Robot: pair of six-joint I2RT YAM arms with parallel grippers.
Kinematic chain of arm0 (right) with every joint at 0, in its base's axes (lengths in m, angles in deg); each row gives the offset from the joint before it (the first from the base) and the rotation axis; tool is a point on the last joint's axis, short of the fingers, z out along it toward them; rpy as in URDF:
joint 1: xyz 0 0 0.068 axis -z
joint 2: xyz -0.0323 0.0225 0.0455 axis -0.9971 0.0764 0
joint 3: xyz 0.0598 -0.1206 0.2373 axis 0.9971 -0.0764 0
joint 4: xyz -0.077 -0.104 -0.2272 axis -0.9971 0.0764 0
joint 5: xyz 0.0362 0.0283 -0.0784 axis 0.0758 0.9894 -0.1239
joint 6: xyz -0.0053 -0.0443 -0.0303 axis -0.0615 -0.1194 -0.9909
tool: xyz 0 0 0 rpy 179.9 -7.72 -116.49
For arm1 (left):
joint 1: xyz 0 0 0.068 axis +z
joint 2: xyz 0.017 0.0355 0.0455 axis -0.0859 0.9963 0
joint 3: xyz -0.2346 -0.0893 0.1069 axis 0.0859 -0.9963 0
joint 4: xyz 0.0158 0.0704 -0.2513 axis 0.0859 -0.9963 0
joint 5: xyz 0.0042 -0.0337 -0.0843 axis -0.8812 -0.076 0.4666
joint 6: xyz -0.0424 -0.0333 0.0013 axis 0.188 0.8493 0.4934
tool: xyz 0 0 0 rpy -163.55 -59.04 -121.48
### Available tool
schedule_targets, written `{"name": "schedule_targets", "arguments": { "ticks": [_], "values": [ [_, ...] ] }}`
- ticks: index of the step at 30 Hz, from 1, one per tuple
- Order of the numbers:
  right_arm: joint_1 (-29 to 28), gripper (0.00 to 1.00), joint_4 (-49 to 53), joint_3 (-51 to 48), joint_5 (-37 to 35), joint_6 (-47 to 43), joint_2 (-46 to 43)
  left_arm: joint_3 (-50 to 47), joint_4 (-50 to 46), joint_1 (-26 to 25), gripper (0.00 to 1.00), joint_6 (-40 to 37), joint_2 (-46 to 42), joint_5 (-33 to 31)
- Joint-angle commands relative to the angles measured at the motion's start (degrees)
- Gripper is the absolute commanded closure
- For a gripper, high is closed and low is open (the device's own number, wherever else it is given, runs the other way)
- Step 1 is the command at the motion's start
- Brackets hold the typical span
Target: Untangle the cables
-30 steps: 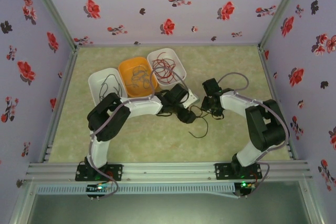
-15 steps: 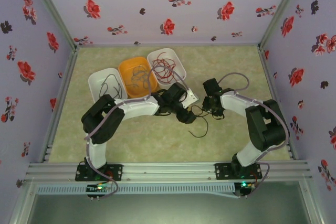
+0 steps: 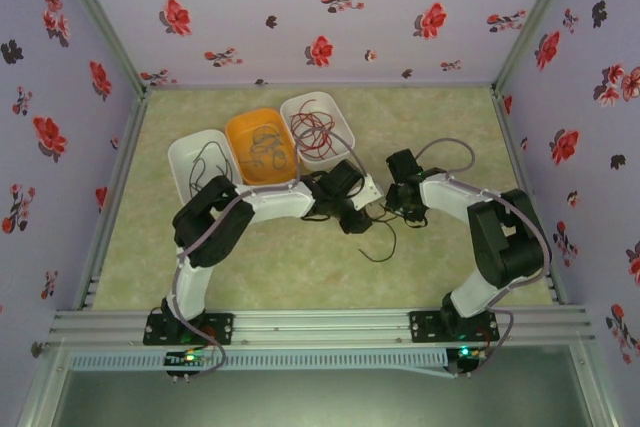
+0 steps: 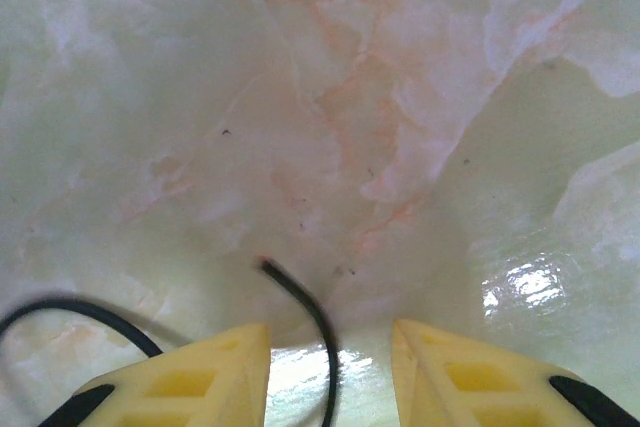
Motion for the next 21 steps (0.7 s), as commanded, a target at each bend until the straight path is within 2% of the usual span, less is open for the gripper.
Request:
{"name": "schedule_targets", "arguments": {
  "ticks": [1,4,14,17,19,21],
  "values": [
    [0.12,0.62,0.06,-0.81,1.02,0.56,0.69,-0.76,2.41,-0.36,0.9,2.27,-2.27,-5.08],
    [0.11,0.66,-0.29,-2.38,1.38,0.91,0.48,-3.49,6.48,-0.31,1.0,6.11,-5.19,-8.18],
    [0.02,0.8,-3.04,-6.83,2.84,2.45,-0.19,-8.29,13.58,0.76,1.0,15.11,-11.99,-18.42],
    [-0.1,0.89,-5.49,-8.33,4.14,3.09,-1.04,-10.61,17.51,2.36,1.0,18.34,-14.9,-18.93],
    [-0.41,0.98,-7.6,-9.6,5.18,3.79,-1.36,-12.04,20.45,3.02,1.0,19.37,-16.83,-18.9],
    [-0.84,1.0,-9.23,-10.52,5.46,4.29,-1.59,-13.15,22.87,3.49,1.0,19.98,-18.49,-19.12]
  ]
}}
